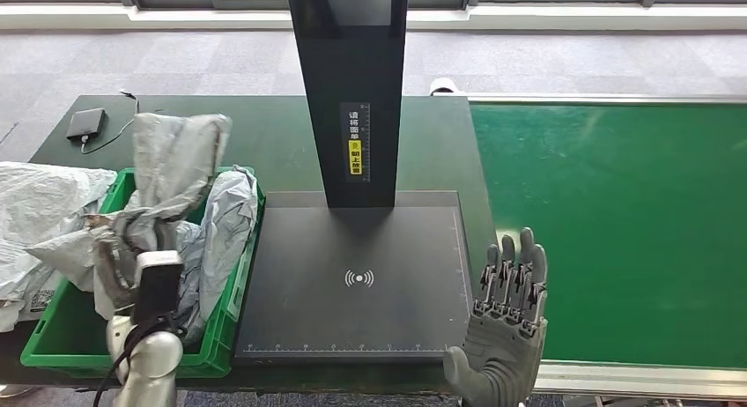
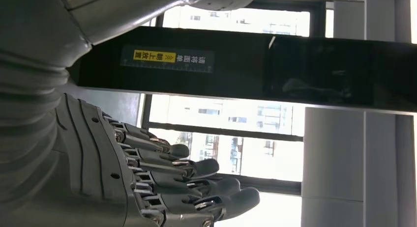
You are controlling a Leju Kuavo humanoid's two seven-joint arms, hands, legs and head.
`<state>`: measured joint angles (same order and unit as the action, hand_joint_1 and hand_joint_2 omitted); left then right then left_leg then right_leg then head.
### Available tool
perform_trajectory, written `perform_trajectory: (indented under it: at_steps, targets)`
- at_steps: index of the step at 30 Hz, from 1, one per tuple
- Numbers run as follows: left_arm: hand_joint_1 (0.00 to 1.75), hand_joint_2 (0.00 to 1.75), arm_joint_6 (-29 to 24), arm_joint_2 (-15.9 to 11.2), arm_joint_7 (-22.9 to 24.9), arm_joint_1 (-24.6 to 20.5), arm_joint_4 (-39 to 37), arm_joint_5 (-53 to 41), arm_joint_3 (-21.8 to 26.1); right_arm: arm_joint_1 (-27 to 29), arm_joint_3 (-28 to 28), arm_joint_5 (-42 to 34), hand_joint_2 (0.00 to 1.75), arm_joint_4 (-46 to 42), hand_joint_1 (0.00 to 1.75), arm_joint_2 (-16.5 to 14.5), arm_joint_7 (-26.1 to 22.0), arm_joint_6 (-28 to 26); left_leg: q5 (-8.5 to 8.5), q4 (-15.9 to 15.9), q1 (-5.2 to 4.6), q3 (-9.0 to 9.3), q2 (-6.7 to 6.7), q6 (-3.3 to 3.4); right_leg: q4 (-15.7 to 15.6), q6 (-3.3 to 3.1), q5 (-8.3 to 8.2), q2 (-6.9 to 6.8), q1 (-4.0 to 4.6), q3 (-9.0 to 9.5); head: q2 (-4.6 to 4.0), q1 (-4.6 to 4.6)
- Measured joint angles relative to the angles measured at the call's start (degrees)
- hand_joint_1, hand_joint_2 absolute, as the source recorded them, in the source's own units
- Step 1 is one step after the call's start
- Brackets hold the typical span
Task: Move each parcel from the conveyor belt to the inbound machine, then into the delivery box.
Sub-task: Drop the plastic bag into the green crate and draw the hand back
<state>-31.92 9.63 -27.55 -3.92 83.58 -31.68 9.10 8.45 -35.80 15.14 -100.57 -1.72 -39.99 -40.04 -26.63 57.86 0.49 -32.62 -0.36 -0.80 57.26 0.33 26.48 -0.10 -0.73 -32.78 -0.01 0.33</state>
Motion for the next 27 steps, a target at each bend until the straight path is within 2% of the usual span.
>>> perform_trajectory:
  at_steps: [4, 10, 11, 14, 15, 21, 27]
  targets:
    - [1.75, 1.75, -0.4, -0.1, 3.0, -5.5, -10.9, -5.3, -2.4, -1.5, 0.0, -1.7, 1.75, 1.0, 0.0, 0.2, 0.0, 0.0, -0.24, -0.2, -0.31, 0.49, -0.27, 0.17, 0.0, 0.22, 0.39, -0.3, -0.35, 0.92, 0.01, 0.01]
    - [1.75, 1.75, -1.6, -1.1, 7.3, -8.9, -17.2, -8.7, -2.5, -2.0, 0.0, -2.0, 1.75, 1.9, 0.0, 0.3, 0.0, 0.0, -0.76, -0.4, -0.42, 1.72, -0.22, 0.16, 0.0, 0.11, 0.94, -0.33, -0.45, 2.16, 0.01, 0.0]
    - [1.48, 1.75, -1.7, -1.3, 7.8, -9.1, -17.7, -9.2, -2.5, -2.0, 0.0, -2.0, 1.75, 2.0, 0.0, 0.4, 0.0, 0.0, -0.74, -0.4, -0.42, 1.8, -0.22, 0.11, 0.0, 0.07, 0.96, -0.33, -0.45, 2.23, 0.01, 0.0]
    - [0.17, 0.44, -1.9, -1.6, 8.0, -9.5, -18.5, -9.4, -2.4, -2.1, 0.0, -2.0, 1.75, 2.2, 0.0, 0.4, 0.0, 0.0, -0.72, -0.5, -0.42, 1.91, -0.21, 0.04, 0.0, 0.0, 0.98, -0.32, -0.46, 2.31, 0.01, -0.01]
    - [0.0, 0.0, -2.0, -1.6, 7.6, -9.5, -18.5, -9.1, -2.4, -2.1, 0.0, -1.9, 1.75, 2.3, 0.0, 0.5, 0.0, 0.0, -0.72, -0.6, -0.43, 1.94, -0.21, 0.03, 0.0, -0.02, 1.0, -0.32, -0.46, 2.32, 0.01, -0.01]
    - [0.0, 0.0, -3.8, -1.3, 5.0, -7.7, -15.6, -7.8, -1.7, -2.1, 0.0, -1.4, 1.75, 2.5, 0.0, 0.6, 0.0, 0.0, -0.87, -0.8, -0.45, 2.04, -0.19, -0.19, 0.0, -0.23, 1.16, -0.16, -0.44, 2.24, 0.01, -0.01]
    - [0.0, 0.0, -5.1, -0.7, 4.4, -5.6, -11.6, -7.8, -1.4, -2.1, 0.0, -1.2, 1.75, 2.6, 0.0, 0.6, 0.0, 0.0, -0.95, -0.8, -0.45, 2.03, -0.15, -0.29, 0.0, -0.31, 1.27, -0.07, -0.43, 2.16, 0.01, 0.0]
